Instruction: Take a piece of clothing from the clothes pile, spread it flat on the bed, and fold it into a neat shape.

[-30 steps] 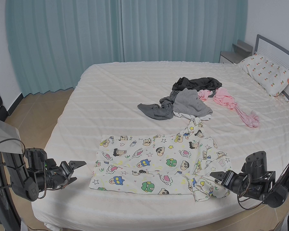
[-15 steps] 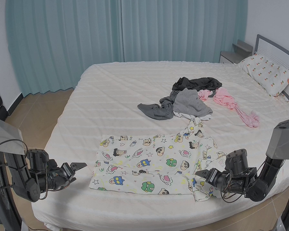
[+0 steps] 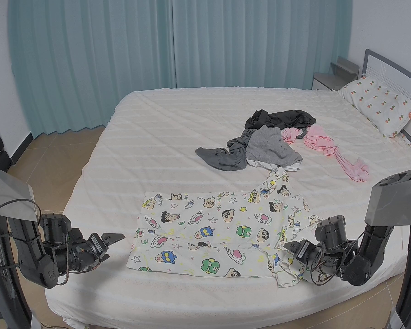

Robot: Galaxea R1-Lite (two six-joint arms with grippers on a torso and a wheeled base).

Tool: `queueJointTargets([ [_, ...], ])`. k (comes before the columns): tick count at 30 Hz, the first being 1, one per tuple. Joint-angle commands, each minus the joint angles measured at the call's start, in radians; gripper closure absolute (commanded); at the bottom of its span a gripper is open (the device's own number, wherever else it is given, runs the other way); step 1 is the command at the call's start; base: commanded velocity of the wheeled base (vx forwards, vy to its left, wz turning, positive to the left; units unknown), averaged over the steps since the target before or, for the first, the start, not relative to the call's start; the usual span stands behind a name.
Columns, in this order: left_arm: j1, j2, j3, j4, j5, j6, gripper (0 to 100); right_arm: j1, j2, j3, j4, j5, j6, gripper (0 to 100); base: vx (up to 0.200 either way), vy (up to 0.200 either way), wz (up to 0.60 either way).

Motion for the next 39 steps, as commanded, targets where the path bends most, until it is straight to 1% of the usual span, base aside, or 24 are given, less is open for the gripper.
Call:
queueJointTargets([
  [1,0.001,0.002,0.000,0.000,0.000,0.000,0,-0.029,0.007,0.040,-0.005,-0.011,-0.013,0,0.000,0.000,0.00],
  [4,0.001,0.002,0.000,0.000,0.000,0.000,0,-0.063,0.010,0.079,-0.046,-0.023,-0.016,0,0.000,0.000,0.00],
  [9,0.001,0.002,0.000,0.000,0.001,0.000,0,-0.141,0.033,0.108,-0.114,-0.011,-0.026,0,0.000,0.000,0.00],
  [13,0.001,0.002,0.000,0.000,0.001,0.000,0,-0.172,0.049,0.137,-0.169,-0.009,-0.026,0,0.000,0.000,0.00],
  [18,0.001,0.002,0.000,0.000,0.001,0.000,0,-0.202,0.047,0.197,-0.250,0.014,-0.030,0,0.000,0.000,0.00],
  [22,0.001,0.002,0.000,0.000,0.001,0.000,0,-0.265,0.047,0.257,-0.319,0.020,-0.063,0,0.000,0.000,0.00],
  [23,0.001,0.002,0.000,0.000,0.001,0.000,0,-0.265,0.047,0.257,-0.319,0.020,-0.063,0,0.000,0.000,0.00],
  [24,0.001,0.002,0.000,0.000,0.001,0.000,0,-0.297,0.046,0.283,-0.364,0.047,-0.083,0,0.000,0.000,0.00],
  [26,0.001,0.002,0.000,0.000,0.001,-0.002,0,-0.330,0.038,0.310,-0.427,0.096,-0.109,0,0.000,0.000,0.00],
  [27,0.001,0.002,0.000,0.000,0.001,0.000,0,-0.346,0.039,0.329,-0.471,0.138,-0.132,0,0.000,0.000,0.00],
  [28,0.001,0.002,0.000,0.000,0.001,0.000,0,-0.366,0.041,0.341,-0.504,0.195,-0.174,0,0.000,0.000,0.00],
  [29,0.001,0.002,0.000,0.000,0.001,0.000,0,-0.386,0.041,0.341,-0.504,0.241,-0.215,0,0.000,0.000,0.00],
  [30,0.001,0.002,0.000,0.000,0.001,0.000,0,-0.389,0.041,0.339,-0.504,0.248,-0.223,0,0.000,0.000,0.00],
  [31,0.001,0.002,0.000,0.000,0.000,0.000,0,-0.437,0.047,0.327,-0.496,0.356,-0.316,0,0.000,0.000,0.00],
  [32,0.001,0.002,0.000,0.000,0.000,-0.002,0,-0.464,0.055,0.310,-0.496,0.442,-0.378,0,0.000,0.000,0.00],
  [33,0.001,0.002,0.000,0.000,0.000,-0.002,0,-0.481,0.061,0.301,-0.496,0.497,-0.410,0,0.000,0.000,0.00],
  [34,0.001,0.002,0.000,0.000,0.000,0.000,0,-0.501,0.073,0.281,-0.494,0.584,-0.453,0,0.000,0.000,0.00],
  [36,0.001,0.002,-0.002,0.000,0.000,0.000,0,-0.512,0.102,0.244,-0.494,0.662,-0.502,0,0.000,0.000,0.00],
  [39,0.001,0.002,-0.002,0.000,-0.002,-0.002,0,-0.504,0.176,0.175,-0.494,0.662,-0.531,0,0.000,0.000,0.00],
])
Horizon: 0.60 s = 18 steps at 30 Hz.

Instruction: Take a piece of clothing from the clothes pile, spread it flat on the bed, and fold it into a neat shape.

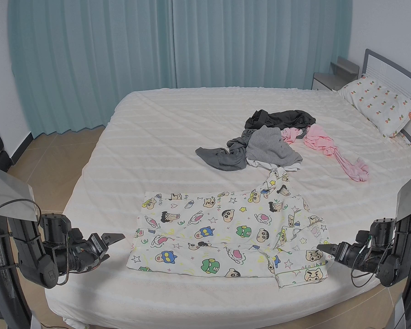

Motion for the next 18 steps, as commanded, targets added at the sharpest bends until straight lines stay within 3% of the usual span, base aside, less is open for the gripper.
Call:
queueJointTargets([
  [1,0.000,0.002,0.000,0.000,-0.002,-0.001,0,-0.060,0.135,-0.127,-0.009,0.082,-0.108,0,0.000,0.000,0.00],
  [5,0.000,0.002,-0.001,0.000,-0.004,0.000,0,-0.062,0.205,-0.156,-0.009,0.110,-0.156,0,0.000,0.000,0.00],
  [13,0.000,0.002,-0.003,0.000,-0.002,0.000,0,-0.131,0.184,-0.159,-0.010,0.401,-0.222,0,0.000,0.000,0.00],
  [18,0.000,0.002,-0.003,0.000,-0.002,0.000,0,-0.132,0.195,-0.188,-0.009,0.449,-0.222,0,0.000,0.000,0.00],
])
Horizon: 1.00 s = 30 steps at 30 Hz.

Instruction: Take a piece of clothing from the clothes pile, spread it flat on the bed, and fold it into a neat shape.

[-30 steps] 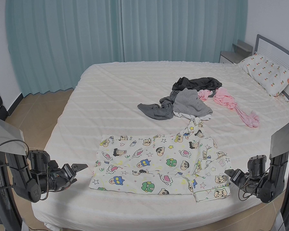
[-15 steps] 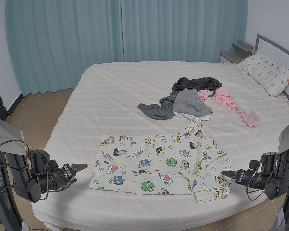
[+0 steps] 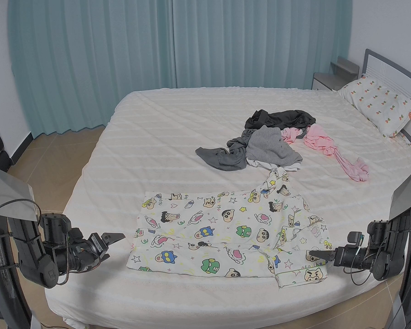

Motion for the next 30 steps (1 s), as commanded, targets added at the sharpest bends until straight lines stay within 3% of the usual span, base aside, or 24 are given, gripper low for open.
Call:
queueJointTargets([
  [1,0.000,0.002,0.000,0.000,0.000,0.000,0,-0.018,0.011,-0.028,-0.008,0.023,-0.010,0,0.000,0.000,0.00],
  [11,0.000,0.002,0.000,0.000,0.000,0.000,0,0.016,0.050,-0.070,-0.008,0.026,-0.012,0,0.000,0.000,0.00],
  [12,0.000,0.002,0.001,0.000,0.002,0.000,0,0.025,0.053,-0.074,-0.005,0.026,-0.010,100,0.000,0.000,0.00],
  [30,-0.001,0.003,0.001,0.000,0.002,0.002,0,0.022,-0.048,-0.044,-0.010,0.058,-0.018,100,0.000,0.000,0.00],
])
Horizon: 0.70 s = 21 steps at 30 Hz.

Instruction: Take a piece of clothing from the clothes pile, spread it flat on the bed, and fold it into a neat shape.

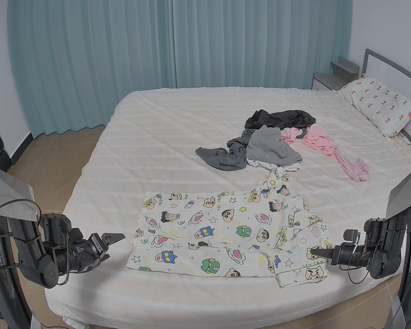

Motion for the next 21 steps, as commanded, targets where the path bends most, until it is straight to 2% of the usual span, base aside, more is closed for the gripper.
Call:
queueJointTargets([
  [1,0.000,0.002,0.000,-0.001,0.000,0.000,0,-0.005,-0.055,0.005,-0.011,0.007,0.004,100,0.000,0.000,0.00],
  [6,0.000,0.004,0.000,-0.001,0.000,0.002,0,-0.005,-0.054,-0.026,-0.011,0.005,0.007,100,0.000,0.000,0.00],
  [10,-0.003,0.006,0.000,-0.001,0.001,0.002,0,-0.005,-0.057,-0.043,-0.011,-0.004,0.041,100,0.000,0.000,0.00],
  [14,-0.003,0.007,0.000,-0.001,0.001,0.002,0,-0.005,-0.052,-0.087,-0.011,-0.031,0.077,100,0.000,0.000,0.00],
  [21,-0.003,0.007,-0.002,-0.001,0.001,0.002,0,0.004,-0.020,-0.116,-0.011,-0.082,0.082,100,0.000,0.000,0.00],
])
